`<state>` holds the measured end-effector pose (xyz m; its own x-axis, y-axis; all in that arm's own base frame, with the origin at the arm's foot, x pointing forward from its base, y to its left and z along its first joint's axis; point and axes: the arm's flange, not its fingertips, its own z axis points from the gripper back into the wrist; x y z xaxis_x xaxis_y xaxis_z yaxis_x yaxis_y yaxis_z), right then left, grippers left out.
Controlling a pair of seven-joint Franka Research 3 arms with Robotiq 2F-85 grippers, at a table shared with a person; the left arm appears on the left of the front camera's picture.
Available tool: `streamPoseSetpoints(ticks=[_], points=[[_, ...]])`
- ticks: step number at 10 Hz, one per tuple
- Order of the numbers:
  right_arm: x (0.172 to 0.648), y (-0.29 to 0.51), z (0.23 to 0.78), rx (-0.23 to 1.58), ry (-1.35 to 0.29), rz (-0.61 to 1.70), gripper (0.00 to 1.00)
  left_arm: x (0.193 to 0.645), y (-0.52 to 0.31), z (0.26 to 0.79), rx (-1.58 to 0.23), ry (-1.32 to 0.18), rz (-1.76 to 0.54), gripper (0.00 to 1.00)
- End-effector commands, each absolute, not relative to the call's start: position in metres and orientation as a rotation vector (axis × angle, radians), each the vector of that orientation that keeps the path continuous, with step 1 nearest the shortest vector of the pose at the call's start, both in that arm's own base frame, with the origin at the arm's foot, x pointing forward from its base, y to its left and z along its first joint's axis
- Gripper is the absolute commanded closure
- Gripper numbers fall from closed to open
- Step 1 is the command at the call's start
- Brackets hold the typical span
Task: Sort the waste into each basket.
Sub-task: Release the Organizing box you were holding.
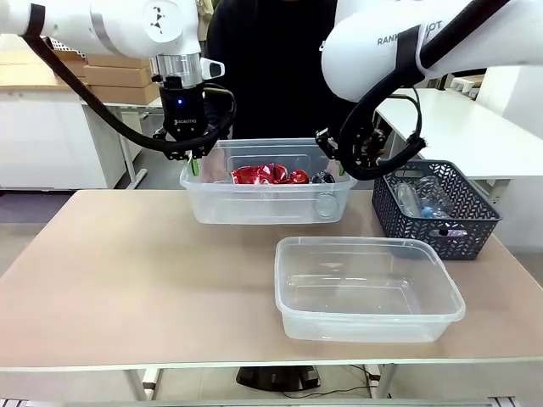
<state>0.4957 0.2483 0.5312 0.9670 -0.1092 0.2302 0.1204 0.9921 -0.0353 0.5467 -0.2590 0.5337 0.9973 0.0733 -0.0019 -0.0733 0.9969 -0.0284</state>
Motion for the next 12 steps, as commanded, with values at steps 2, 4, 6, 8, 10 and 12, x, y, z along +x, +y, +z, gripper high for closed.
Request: streamPoseSetpoints(ticks=[2, 4, 6, 8, 10, 12], points=[[0.491, 0.230, 0.537, -0.007, -0.263, -0.163, 0.62, 0.545, -0.260, 0.537, -0.054, -0.006, 0.053, 0.43], [0.482, 0.208, 0.541, 0.031, -0.284, -0.211, 0.03, 0.542, -0.262, 0.541, -0.065, -0.027, 0.055, 0.00], [0.475, 0.192, 0.546, 0.090, -0.291, -0.235, 0.00, 0.539, -0.260, 0.543, -0.065, -0.031, 0.063, 0.00], [0.471, 0.180, 0.548, 0.133, -0.296, -0.243, 0.00, 0.535, -0.257, 0.544, -0.075, -0.040, 0.077, 0.04], [0.470, 0.173, 0.548, 0.147, -0.294, -0.264, 0.00, 0.533, -0.256, 0.544, -0.075, -0.038, 0.080, 0.00], [0.471, 0.175, 0.547, 0.138, -0.288, -0.260, 0.00, 0.531, -0.255, 0.546, -0.093, -0.041, 0.070, 0.00]])
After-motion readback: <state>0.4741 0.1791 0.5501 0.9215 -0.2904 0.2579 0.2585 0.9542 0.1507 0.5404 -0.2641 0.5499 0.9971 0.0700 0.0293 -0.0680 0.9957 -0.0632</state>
